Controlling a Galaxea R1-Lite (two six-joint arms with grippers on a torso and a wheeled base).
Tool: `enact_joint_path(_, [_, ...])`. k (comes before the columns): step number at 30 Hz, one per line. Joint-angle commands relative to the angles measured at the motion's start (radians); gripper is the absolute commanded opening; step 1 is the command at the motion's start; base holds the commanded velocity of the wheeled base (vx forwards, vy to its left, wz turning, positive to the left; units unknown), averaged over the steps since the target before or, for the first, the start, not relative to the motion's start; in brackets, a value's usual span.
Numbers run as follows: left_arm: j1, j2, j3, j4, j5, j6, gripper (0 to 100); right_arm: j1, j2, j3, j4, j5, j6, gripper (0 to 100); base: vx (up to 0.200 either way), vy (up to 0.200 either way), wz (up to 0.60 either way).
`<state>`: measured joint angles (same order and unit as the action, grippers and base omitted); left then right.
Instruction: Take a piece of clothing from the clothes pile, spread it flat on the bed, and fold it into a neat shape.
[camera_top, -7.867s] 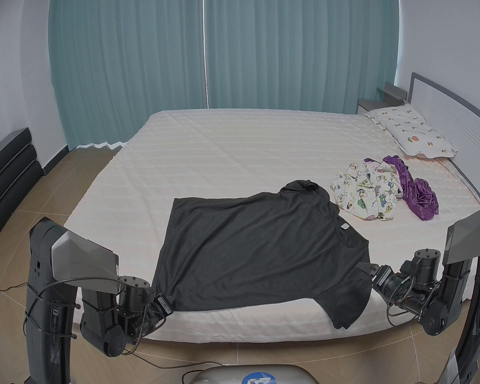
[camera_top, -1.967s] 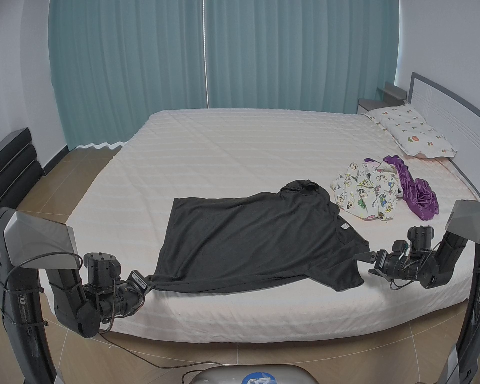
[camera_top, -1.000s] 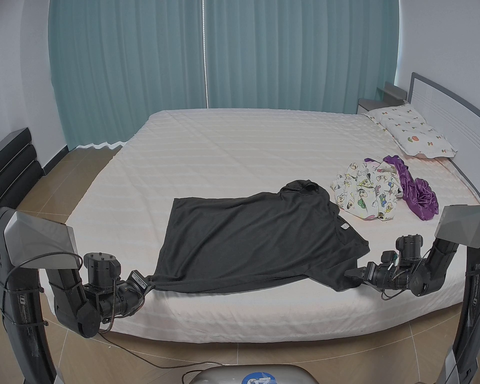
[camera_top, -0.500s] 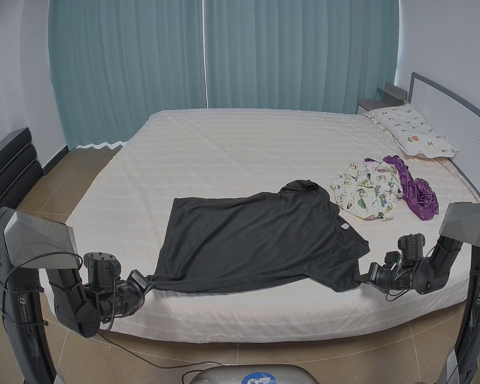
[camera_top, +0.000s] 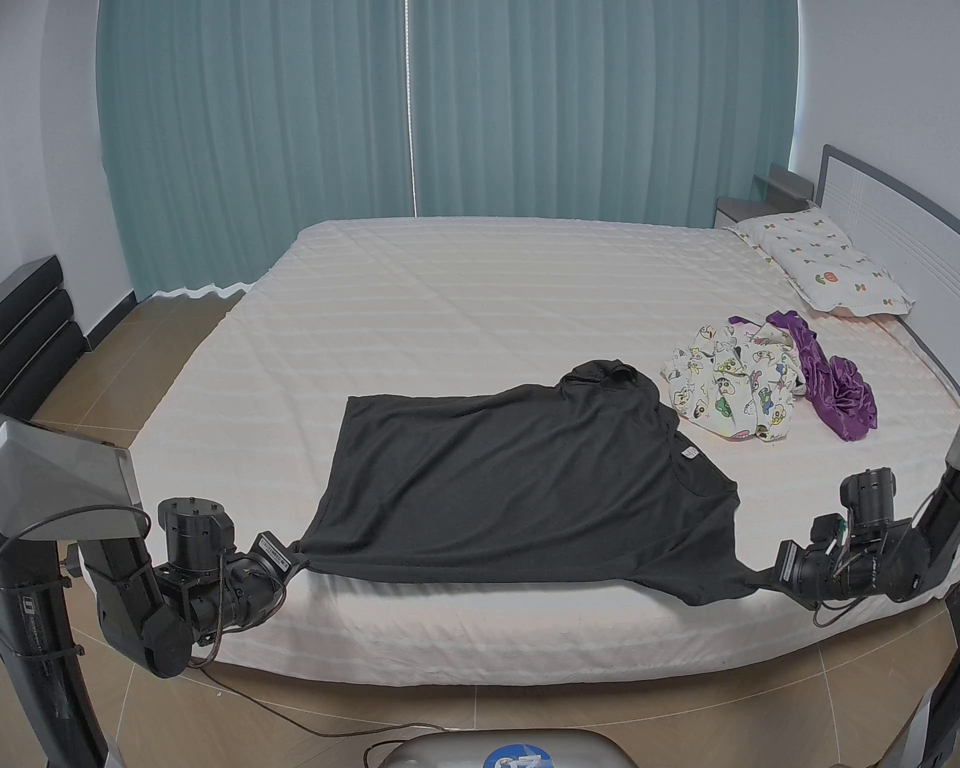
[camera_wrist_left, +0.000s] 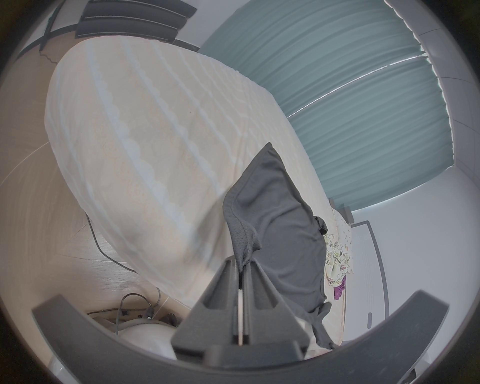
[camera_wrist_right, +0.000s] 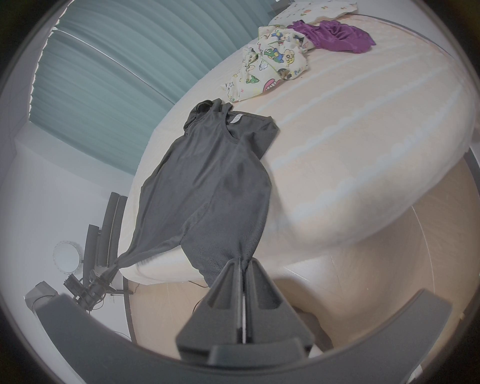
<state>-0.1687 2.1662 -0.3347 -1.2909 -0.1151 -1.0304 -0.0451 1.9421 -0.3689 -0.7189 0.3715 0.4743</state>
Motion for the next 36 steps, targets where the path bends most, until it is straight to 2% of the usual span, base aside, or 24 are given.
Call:
enact_joint_path(1, [-0.003,-0.092,0.028,-0.001,0.003,0.012,0,0.011,-0.175,0.125,0.010,-0.014,0.021,0,0.000,0.000,0.00])
enact_joint_path(5, [-0.003,-0.108,0.039,-0.001,0.006,0.049,0,0.025,-0.230,0.177,0.013,-0.051,0.061,0,0.000,0.000,0.00])
enact_joint_path(14, [-0.029,-0.131,0.069,-0.001,0.003,0.073,0,0.024,-0.351,0.214,0.016,-0.059,0.078,0,0.000,0.000,0.00])
enact_joint_path(18, [-0.058,-0.126,0.097,0.001,0.005,0.124,0,0.025,-0.367,0.220,0.033,-0.059,0.081,0,0.000,0.000,0.00])
enact_joint_path(24, [-0.074,-0.124,0.138,0.012,0.077,0.271,0,0.014,-0.384,0.234,0.064,-0.074,0.073,0,0.000,0.000,0.00])
enact_joint_path(29, [-0.083,-0.124,0.194,0.013,0.091,0.372,0,0.021,-0.379,0.231,0.076,-0.092,0.069,0,0.000,0.000,0.00])
enact_joint_path(34, [-0.101,-0.123,0.212,0.015,0.091,0.378,0,0.011,-0.373,0.223,0.076,-0.097,0.064,0,0.000,0.000,0.00])
enact_joint_path(36, [-0.112,-0.085,0.223,0.008,0.092,0.383,0,0.008,-0.370,0.226,0.099,-0.097,0.037,0,0.000,0.000,0.00])
